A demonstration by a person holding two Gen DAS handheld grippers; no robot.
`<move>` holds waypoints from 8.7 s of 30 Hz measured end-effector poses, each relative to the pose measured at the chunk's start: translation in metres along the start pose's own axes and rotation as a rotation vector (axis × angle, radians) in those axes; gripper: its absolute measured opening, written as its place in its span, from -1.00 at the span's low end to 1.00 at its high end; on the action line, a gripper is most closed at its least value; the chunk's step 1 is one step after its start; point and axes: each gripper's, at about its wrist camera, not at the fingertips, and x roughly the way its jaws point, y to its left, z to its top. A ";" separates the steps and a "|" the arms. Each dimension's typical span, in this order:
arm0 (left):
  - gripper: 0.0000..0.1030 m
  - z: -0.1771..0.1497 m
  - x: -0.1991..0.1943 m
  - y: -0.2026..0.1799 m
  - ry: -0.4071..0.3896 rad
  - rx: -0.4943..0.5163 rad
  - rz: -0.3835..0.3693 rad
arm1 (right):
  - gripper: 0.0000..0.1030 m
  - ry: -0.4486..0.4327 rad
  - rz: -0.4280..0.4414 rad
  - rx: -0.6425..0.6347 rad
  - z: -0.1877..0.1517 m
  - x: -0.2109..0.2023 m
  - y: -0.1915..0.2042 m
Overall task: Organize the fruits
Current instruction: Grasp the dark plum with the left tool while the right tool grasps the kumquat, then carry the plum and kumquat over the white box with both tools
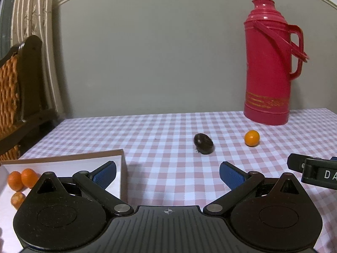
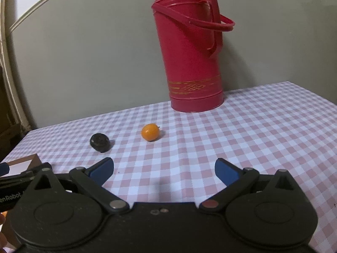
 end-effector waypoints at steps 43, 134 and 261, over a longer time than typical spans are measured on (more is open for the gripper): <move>0.86 0.020 0.091 -0.027 0.097 0.027 -0.032 | 0.57 0.062 0.060 -0.058 0.033 0.091 0.012; -0.26 0.006 0.071 -0.035 0.108 0.066 -0.117 | -0.50 0.156 0.184 -0.074 0.046 0.104 0.022; -0.26 -0.044 -0.039 0.266 0.044 -0.301 0.325 | -0.49 0.047 0.508 -0.231 -0.016 0.017 0.241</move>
